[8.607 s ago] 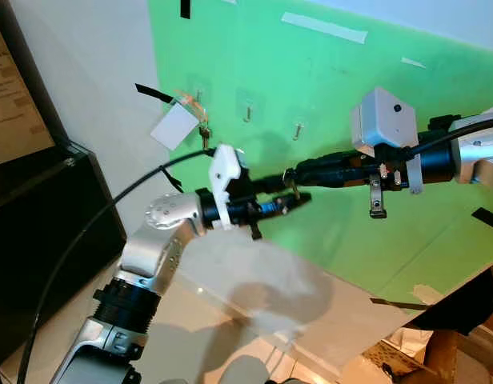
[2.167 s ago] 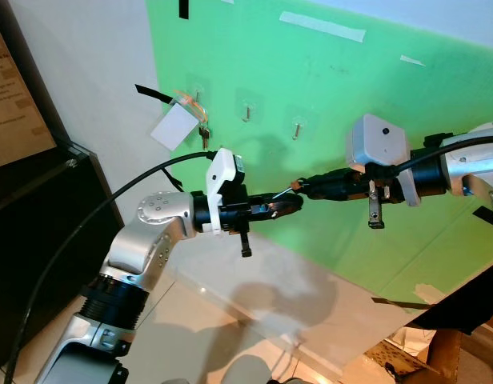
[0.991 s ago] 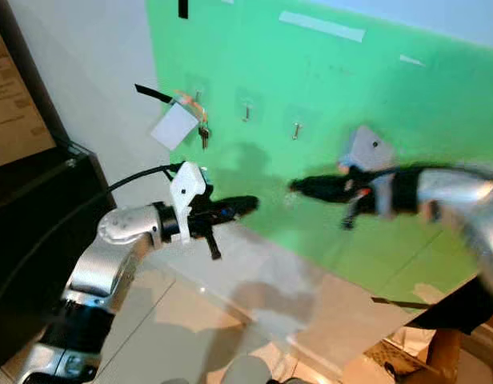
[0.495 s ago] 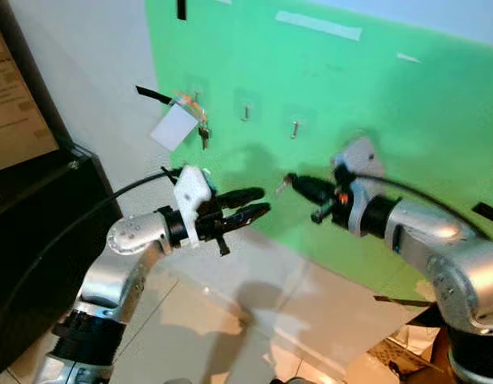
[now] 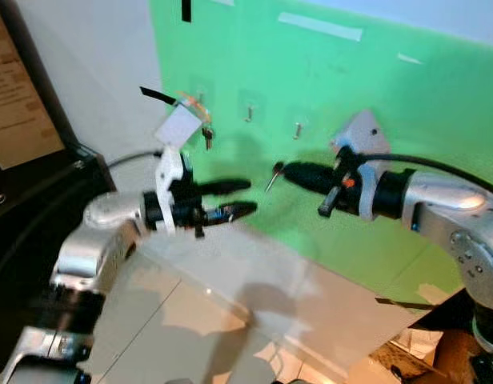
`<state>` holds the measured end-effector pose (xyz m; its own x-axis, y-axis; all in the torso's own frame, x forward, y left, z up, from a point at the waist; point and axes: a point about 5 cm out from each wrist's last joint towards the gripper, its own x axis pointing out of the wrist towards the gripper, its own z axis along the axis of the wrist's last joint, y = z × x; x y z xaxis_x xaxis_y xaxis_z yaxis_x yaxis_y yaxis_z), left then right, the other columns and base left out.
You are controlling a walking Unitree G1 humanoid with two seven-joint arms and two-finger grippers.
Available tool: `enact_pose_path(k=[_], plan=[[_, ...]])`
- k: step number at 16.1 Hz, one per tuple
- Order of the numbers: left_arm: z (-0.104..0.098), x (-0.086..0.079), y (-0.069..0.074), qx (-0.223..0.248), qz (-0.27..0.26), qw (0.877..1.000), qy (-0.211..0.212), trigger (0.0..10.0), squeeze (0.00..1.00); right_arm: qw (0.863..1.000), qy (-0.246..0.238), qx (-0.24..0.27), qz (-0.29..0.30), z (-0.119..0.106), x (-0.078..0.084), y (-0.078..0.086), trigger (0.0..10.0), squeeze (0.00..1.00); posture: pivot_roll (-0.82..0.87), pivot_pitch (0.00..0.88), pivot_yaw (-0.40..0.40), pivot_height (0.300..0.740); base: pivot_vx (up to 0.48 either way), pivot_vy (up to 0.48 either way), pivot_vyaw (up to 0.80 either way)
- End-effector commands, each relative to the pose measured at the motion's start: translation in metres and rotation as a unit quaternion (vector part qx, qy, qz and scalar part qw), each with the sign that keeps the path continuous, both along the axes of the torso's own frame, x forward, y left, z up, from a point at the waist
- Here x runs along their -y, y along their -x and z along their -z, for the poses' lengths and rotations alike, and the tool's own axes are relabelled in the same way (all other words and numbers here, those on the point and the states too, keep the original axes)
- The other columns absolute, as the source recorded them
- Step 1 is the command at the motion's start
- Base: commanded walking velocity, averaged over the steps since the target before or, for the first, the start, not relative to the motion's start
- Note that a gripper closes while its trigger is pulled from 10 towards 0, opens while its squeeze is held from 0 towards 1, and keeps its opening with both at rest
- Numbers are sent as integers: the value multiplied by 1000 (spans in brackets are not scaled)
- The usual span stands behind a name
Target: Hang keys on a hook
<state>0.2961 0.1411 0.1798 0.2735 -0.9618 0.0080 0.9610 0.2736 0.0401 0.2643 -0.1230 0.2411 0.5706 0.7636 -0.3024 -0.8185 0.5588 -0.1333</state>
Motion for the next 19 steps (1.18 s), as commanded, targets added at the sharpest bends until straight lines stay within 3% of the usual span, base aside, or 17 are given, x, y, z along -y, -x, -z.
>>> enact_pose_path(k=[1,7,8,9,10,15,17,19], plan=[[-4,3,0,12,14,1000,4,10000,0,1000,4,2,-12,-3,-2,1,10000,0,-22,0,-42,740,0,0,0],[2,17,-6,-3,42,999,-9,10000,0,999,6,8,-46,-13,-7,3,10000,0,-35,0,-37,740,0,0,0],[1,19,-7,-6,42,999,-1,7686,0,999,6,8,-50,-14,-8,4,10000,0,-35,0,-39,740,0,0,0],[1,21,-8,-6,42,999,2,4627,0,999,5,8,-53,-15,-9,4,10000,0,-35,0,-39,740,0,0,0],[1,27,-11,-6,44,999,7,3922,0,998,6,7,-61,-15,-11,6,10000,0,-34,0,-41,740,0,0,0],[-3,38,-13,-1,55,998,18,4275,0,998,7,8,-65,-17,-12,7,10000,0,-47,0,-30,740,0,0,0],[-1,39,-14,-5,56,998,19,2745,0,998,8,7,-64,-16,-12,7,10000,0,-49,0,-28,740,0,0,0],[0,40,-14,-9,57,998,20,0,0,998,8,7,-65,-16,-12,7,10000,0,-49,0,-29,740,0,0,0]])
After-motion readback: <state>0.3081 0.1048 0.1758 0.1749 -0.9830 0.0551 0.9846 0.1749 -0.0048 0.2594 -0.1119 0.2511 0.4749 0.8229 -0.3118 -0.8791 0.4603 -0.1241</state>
